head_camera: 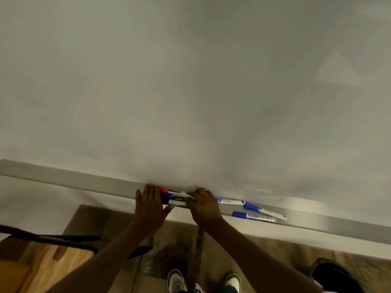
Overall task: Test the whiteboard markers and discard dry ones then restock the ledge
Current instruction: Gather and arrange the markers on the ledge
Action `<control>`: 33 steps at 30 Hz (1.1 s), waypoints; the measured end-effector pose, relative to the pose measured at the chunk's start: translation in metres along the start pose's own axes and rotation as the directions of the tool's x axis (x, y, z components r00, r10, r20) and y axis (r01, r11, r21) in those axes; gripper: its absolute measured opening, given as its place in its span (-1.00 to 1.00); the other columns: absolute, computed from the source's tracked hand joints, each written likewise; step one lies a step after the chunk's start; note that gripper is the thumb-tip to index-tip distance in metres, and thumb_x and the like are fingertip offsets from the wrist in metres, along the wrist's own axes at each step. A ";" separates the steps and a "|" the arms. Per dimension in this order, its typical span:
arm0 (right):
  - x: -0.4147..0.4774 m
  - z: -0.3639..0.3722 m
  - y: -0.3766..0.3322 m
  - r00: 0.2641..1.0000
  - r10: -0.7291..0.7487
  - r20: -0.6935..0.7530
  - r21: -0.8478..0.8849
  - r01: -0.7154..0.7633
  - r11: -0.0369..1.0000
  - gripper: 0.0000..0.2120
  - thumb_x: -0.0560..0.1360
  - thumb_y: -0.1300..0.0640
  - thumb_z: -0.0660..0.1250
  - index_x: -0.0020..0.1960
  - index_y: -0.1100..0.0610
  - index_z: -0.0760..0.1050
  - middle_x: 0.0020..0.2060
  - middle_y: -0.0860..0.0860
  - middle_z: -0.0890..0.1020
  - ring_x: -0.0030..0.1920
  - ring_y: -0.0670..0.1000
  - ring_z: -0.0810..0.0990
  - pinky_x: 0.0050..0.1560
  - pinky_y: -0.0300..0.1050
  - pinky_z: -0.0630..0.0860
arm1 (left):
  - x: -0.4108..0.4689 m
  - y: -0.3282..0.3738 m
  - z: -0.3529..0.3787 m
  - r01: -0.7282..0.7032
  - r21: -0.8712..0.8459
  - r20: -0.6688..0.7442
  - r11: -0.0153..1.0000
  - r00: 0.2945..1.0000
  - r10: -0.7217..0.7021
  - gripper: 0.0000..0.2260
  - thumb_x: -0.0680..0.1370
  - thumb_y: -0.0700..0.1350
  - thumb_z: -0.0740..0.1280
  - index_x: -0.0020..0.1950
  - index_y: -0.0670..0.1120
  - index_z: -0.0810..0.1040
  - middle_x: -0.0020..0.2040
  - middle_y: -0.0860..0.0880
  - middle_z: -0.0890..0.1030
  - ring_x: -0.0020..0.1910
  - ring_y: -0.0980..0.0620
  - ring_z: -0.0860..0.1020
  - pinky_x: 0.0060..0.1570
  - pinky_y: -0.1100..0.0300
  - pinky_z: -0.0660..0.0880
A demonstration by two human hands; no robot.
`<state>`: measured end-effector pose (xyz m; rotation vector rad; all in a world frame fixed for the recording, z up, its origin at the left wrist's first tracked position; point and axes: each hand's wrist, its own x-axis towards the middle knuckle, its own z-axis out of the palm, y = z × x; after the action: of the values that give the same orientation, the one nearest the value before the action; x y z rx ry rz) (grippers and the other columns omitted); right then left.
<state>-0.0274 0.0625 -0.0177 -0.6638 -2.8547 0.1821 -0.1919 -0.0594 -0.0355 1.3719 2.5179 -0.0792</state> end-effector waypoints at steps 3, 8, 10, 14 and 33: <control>-0.024 -0.007 0.023 0.996 0.090 0.007 -0.024 -0.090 0.996 -0.73 0.23 0.21 0.56 -0.08 0.10 0.64 -0.10 0.04 0.66 -0.01 0.09 0.60 -0.02 0.00 0.56 | 0.000 0.005 -0.003 -0.013 0.005 -0.031 1.000 0.999 0.013 -0.19 0.56 0.35 -0.16 0.27 -0.32 0.47 0.20 -0.30 0.54 0.27 -0.31 0.44 0.26 -0.34 0.28; -0.061 -0.020 0.061 0.975 0.214 0.062 -0.105 -0.207 0.973 -0.65 0.15 0.21 0.60 -0.09 0.11 0.64 -0.15 0.04 0.66 -0.13 0.09 0.62 -0.15 0.00 0.58 | -0.006 0.015 -0.009 0.006 0.015 -0.041 1.000 0.999 -0.005 -0.20 0.56 0.34 -0.15 0.26 -0.33 0.46 0.18 -0.34 0.52 0.22 -0.33 0.44 0.22 -0.30 0.33; -0.069 -0.023 0.072 0.974 0.215 0.078 -0.132 -0.204 0.970 -0.64 0.14 0.20 0.61 -0.09 0.12 0.63 -0.17 0.05 0.65 -0.16 0.09 0.62 -0.18 -0.01 0.58 | -0.010 0.021 -0.013 0.011 0.019 -0.060 1.000 0.998 -0.010 -0.25 0.55 0.34 -0.12 0.27 -0.28 0.43 0.19 -0.31 0.49 0.21 -0.32 0.43 0.18 -0.27 0.35; -0.078 -0.027 0.088 0.977 0.200 0.075 -0.122 -0.190 0.974 -0.67 0.13 0.23 0.60 -0.13 0.14 0.63 -0.24 0.05 0.64 -0.23 0.08 0.60 -0.32 -0.07 0.56 | -0.020 0.034 -0.012 -0.047 0.056 -0.067 0.997 0.996 0.051 -0.31 0.53 0.32 -0.01 0.30 -0.23 0.43 0.26 -0.32 0.44 0.25 -0.34 0.39 0.21 -0.29 0.32; -0.065 -0.034 0.097 0.969 0.099 0.224 -0.230 -0.046 0.972 -0.62 0.09 0.12 0.65 -0.17 0.21 0.65 -0.36 0.10 0.63 -0.33 0.10 0.61 -0.47 -0.10 0.53 | -0.047 0.118 -0.002 -0.071 0.069 -0.020 0.995 0.997 0.073 -0.28 0.56 0.34 -0.08 0.29 -0.18 0.53 0.33 -0.31 0.44 0.36 -0.35 0.35 0.33 -0.35 0.13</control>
<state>0.0786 0.1221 -0.0119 -0.8442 -3.1101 -0.0561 -0.0697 -0.0330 -0.0119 1.4968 2.5027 -0.1375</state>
